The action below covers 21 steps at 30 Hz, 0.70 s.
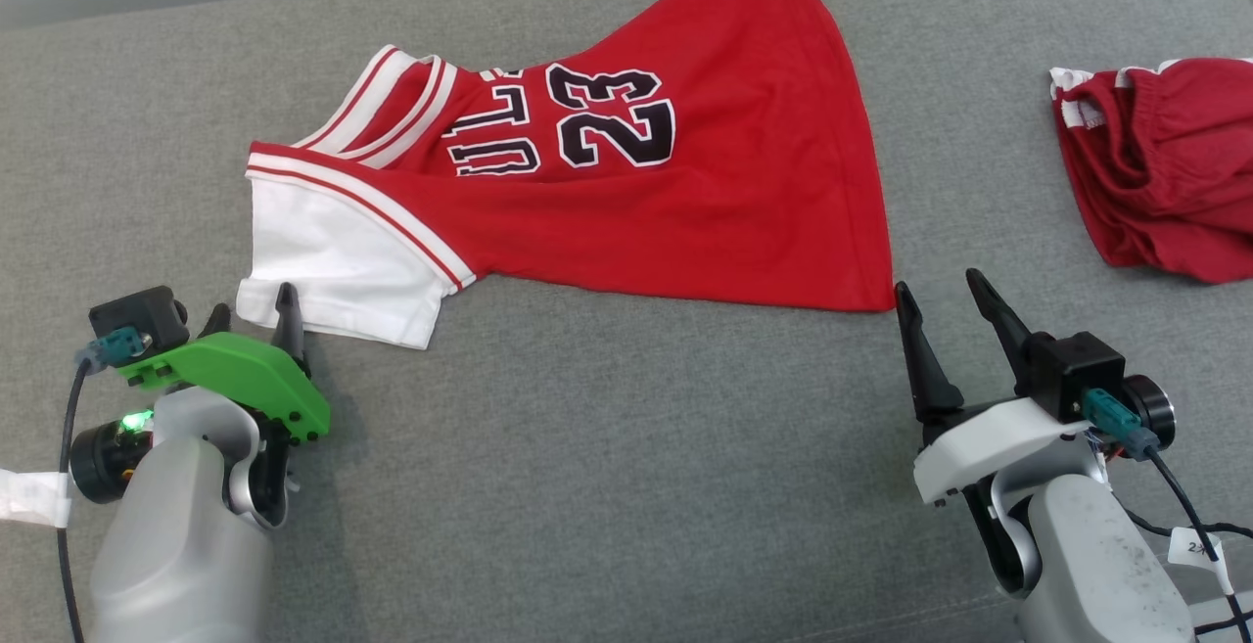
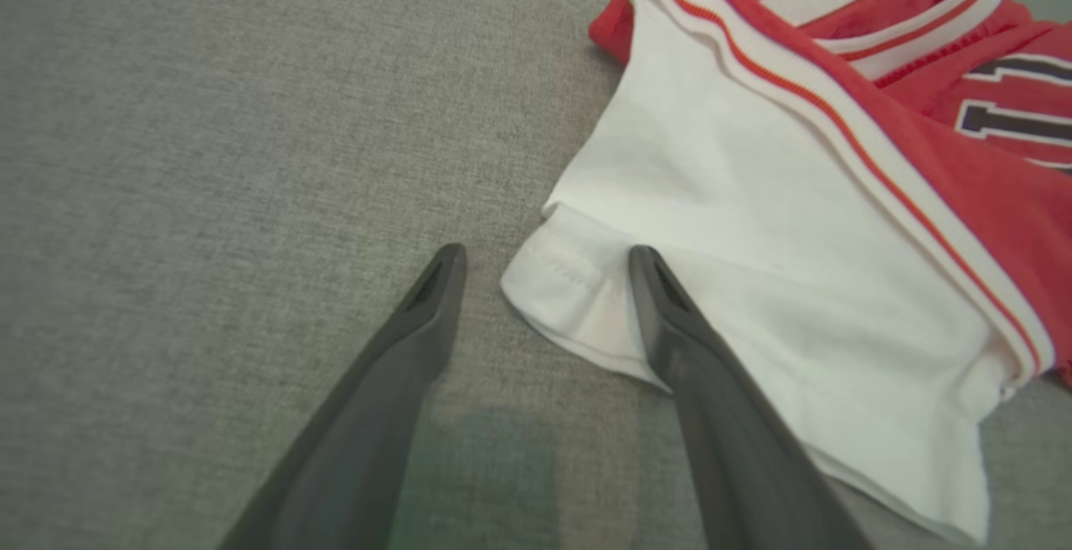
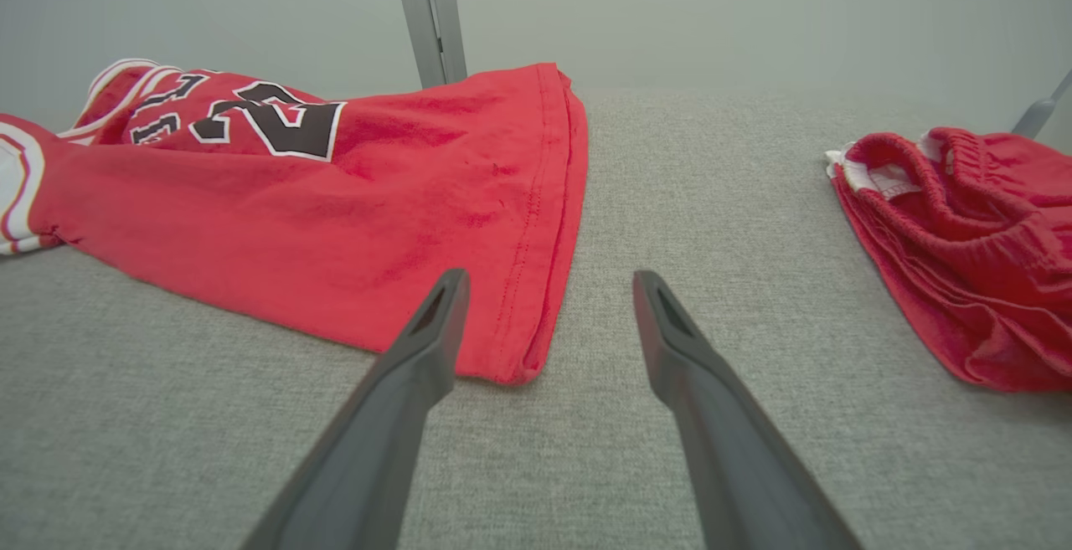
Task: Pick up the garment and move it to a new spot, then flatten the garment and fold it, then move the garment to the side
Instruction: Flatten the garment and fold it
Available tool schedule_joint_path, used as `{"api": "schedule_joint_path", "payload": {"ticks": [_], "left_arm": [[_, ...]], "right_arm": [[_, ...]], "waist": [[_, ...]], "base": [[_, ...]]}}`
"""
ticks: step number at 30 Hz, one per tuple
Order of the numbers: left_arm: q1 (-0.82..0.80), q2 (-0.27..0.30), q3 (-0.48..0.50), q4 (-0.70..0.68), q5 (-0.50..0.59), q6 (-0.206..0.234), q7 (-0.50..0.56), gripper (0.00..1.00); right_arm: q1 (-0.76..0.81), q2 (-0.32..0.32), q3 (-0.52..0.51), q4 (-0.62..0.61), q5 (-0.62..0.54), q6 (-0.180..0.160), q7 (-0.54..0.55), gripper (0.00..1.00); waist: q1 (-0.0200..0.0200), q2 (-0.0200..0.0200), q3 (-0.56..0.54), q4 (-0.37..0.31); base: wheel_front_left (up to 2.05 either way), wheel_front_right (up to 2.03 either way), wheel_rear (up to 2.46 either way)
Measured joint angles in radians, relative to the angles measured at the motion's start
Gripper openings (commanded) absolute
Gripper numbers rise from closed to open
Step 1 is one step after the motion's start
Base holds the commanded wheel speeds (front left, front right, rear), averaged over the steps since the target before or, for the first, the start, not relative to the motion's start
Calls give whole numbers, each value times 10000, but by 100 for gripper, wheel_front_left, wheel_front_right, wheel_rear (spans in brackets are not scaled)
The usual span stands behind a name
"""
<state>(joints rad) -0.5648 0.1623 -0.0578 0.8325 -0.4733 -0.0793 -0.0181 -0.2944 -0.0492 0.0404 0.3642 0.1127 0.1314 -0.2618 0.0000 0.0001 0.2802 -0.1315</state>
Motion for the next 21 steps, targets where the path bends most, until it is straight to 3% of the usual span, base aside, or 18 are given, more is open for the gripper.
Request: {"api": "schedule_joint_path", "payload": {"ticks": [2,8,21], "left_arm": [[-35,-13,-81,50,0,-65,-21,47],[-46,-104,-376,50,8,-261,-443,2],[619,-412,-675,-1266,-61,-360,-1643,0]], "right_arm": [[-3,0,12,92,-13,0,0,100],[-204,8,-142,1095,-12,0,0,100],[-1776,4,272,3799,456,0,564,100]], "waist": [[0,0,-8,24],[0,0,-66,169],[0,0,-189,710]], "base": [[0,0,0],[0,0,0],[0,0,0]]}}
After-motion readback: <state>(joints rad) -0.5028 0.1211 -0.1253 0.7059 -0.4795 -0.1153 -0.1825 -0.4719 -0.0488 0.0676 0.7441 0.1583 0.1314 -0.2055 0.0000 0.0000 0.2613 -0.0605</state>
